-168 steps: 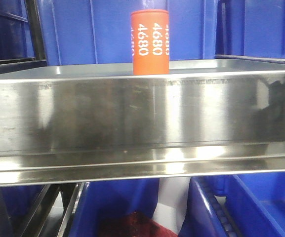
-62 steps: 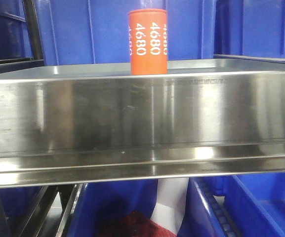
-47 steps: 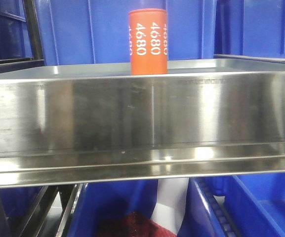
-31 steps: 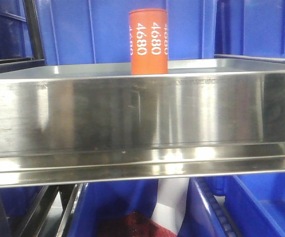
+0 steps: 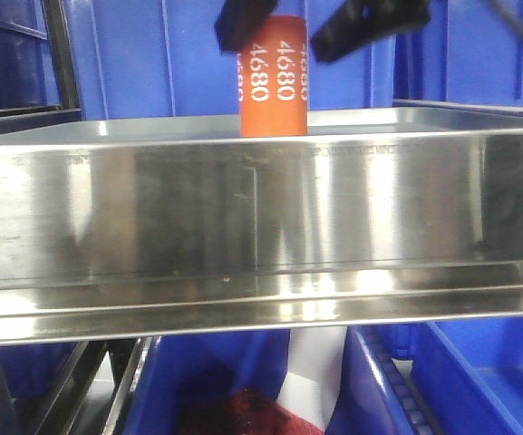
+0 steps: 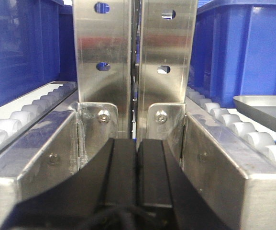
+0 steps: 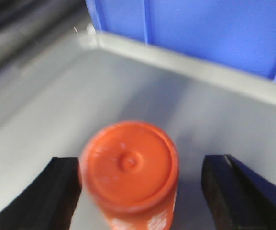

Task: Grab orange capacitor from left shelf to right conveyor
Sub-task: 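Close the right gripper on the capacitor top and lift it, then raise the held capacitor up and away from the shelf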

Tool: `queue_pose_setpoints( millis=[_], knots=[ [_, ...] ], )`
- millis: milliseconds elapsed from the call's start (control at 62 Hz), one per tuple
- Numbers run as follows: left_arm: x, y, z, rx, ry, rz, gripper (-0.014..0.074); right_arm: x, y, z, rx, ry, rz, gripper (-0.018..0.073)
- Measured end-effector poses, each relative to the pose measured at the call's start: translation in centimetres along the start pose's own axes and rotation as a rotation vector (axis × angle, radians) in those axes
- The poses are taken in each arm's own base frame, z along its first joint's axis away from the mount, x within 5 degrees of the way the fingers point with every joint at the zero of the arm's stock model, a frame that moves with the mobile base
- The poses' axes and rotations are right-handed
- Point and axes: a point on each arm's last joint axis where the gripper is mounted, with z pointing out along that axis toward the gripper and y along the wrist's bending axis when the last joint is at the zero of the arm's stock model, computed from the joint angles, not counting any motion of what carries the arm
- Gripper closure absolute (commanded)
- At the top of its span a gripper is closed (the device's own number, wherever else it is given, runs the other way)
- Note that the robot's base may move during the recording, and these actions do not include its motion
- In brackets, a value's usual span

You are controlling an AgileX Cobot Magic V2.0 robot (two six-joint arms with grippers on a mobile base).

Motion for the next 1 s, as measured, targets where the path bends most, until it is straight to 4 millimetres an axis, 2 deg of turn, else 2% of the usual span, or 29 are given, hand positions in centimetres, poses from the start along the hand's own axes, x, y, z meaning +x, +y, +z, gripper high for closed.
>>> queue_pose_setpoints(
  millis=[177, 242, 306, 419, 435, 516, 613, 742, 871, 1000],
  knots=[
    [0.0, 0.0, 0.0, 0.0, 0.0, 0.0, 0.0722, 0.9, -0.3, 1.9, 0.012, 0.046, 0.003, -0.005],
    [0.0, 0.0, 0.0, 0.0, 0.0, 0.0, 0.0722, 1.2, -0.4, 2.5, 0.015, 0.062, 0.009, 0.0001],
    [0.0, 0.0, 0.0, 0.0, 0.0, 0.0, 0.0722, 1.4, -0.5, 2.8, 0.017, 0.073, 0.011, 0.0125],
    [0.0, 0.0, 0.0, 0.0, 0.0, 0.0, 0.0722, 1.5, -0.5, 3.0, 0.016, 0.079, 0.019, 0.0522],
    [0.0, 0.0, 0.0, 0.0, 0.0, 0.0, 0.0722, 1.5, -0.5, 3.0, 0.015, 0.079, 0.021, 0.0539],
    [0.0, 0.0, 0.0, 0.0, 0.0, 0.0, 0.0722, 1.5, -0.4, 2.9, 0.013, 0.083, 0.032, 0.0463],
    [0.0, 0.0, 0.0, 0.0, 0.0, 0.0, 0.0722, 1.4, -0.3, 2.6, 0.006, 0.086, 0.047, 0.0516],
    [0.0, 0.0, 0.0, 0.0, 0.0, 0.0, 0.0722, 0.9, 0.0, 1.2, -0.008, 0.077, 0.062, 0.0504],
    [0.0, 0.0, 0.0, 0.0, 0.0, 0.0, 0.0722, -0.1, 0.4, -2.0, -0.028, 0.029, 0.049, 0.0504],
    [0.0, 0.0, 0.0, 0.0, 0.0, 0.0, 0.0722, -0.9, 0.8, -6.4, -0.052, -0.066, 0.032, 0.0504]
  ],
)
